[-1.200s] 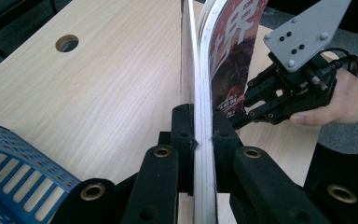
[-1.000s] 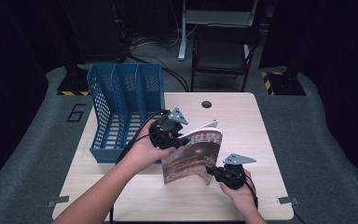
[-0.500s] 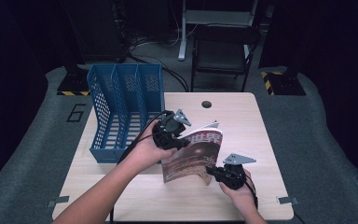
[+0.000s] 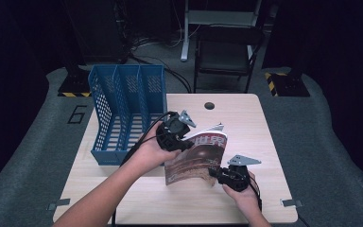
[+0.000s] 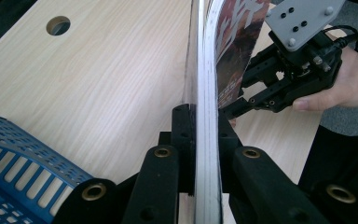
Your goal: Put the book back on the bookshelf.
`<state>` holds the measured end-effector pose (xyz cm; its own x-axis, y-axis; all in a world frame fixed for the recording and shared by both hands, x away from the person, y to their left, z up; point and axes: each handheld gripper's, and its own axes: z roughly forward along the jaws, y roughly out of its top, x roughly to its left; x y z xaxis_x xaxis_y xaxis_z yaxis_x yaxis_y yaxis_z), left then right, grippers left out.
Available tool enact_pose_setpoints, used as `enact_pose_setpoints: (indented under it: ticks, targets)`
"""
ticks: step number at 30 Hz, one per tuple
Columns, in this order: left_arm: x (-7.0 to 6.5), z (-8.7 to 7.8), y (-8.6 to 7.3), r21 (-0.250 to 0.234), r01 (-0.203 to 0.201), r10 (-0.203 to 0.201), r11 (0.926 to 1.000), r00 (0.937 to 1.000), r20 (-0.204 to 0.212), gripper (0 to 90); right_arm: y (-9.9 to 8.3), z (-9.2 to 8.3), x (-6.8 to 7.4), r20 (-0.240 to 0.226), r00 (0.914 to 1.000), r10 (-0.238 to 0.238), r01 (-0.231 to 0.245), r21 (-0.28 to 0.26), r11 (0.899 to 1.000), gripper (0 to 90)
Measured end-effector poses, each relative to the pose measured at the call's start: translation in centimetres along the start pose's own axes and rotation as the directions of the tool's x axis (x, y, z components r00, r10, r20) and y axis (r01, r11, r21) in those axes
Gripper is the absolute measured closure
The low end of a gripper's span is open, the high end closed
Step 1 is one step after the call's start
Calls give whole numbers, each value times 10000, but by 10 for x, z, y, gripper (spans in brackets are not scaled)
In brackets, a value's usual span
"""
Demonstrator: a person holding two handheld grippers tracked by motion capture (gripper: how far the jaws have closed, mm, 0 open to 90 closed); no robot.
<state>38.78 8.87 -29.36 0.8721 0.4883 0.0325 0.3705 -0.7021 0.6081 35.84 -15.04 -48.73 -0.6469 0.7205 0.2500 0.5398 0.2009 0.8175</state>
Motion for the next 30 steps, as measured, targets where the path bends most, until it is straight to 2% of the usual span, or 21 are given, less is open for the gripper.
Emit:
enact_pose_setpoints:
  ticks: [1,5,8,9,12,14,16,19,25,30]
  targets:
    - [0,-1,2,59,-49,49,10000,10000,-4,842,0,0,0,29,9999,124,-124,-108,9999,709]
    - [-2,-4,6,64,-73,72,10000,10000,62,842,1,-1,-1,-29,9999,101,-102,-217,9997,681]
    - [-3,-7,9,12,7,-8,10000,9999,109,842,1,-3,-2,-189,9994,287,-294,-390,9988,620]
    - [-3,-8,10,83,-63,63,9999,9999,106,842,1,-3,-3,-76,9998,190,-193,-406,9990,607]
    - [-4,-13,13,36,-70,70,10000,9999,110,842,1,-4,-3,-61,9994,352,-355,-548,9979,561]
    - [-4,-16,15,-115,34,-34,9999,10000,46,842,1,-4,-3,-71,9991,416,-419,-564,9975,553]
    - [-3,-21,17,-49,-58,58,10000,9999,97,842,1,-4,-3,-43,9992,387,-388,-575,9976,536]
    - [-2,-27,19,-155,149,-148,9998,9998,95,842,1,-6,-4,-112,9990,424,-431,-654,9969,524]
    - [3,-39,21,-261,239,-240,9994,9997,-34,841,1,-6,-6,98,9985,542,-534,-657,9964,502]
    - [7,-49,24,-306,419,-424,9987,9990,-166,842,0,-6,-6,59,9985,545,-540,-680,9962,493]
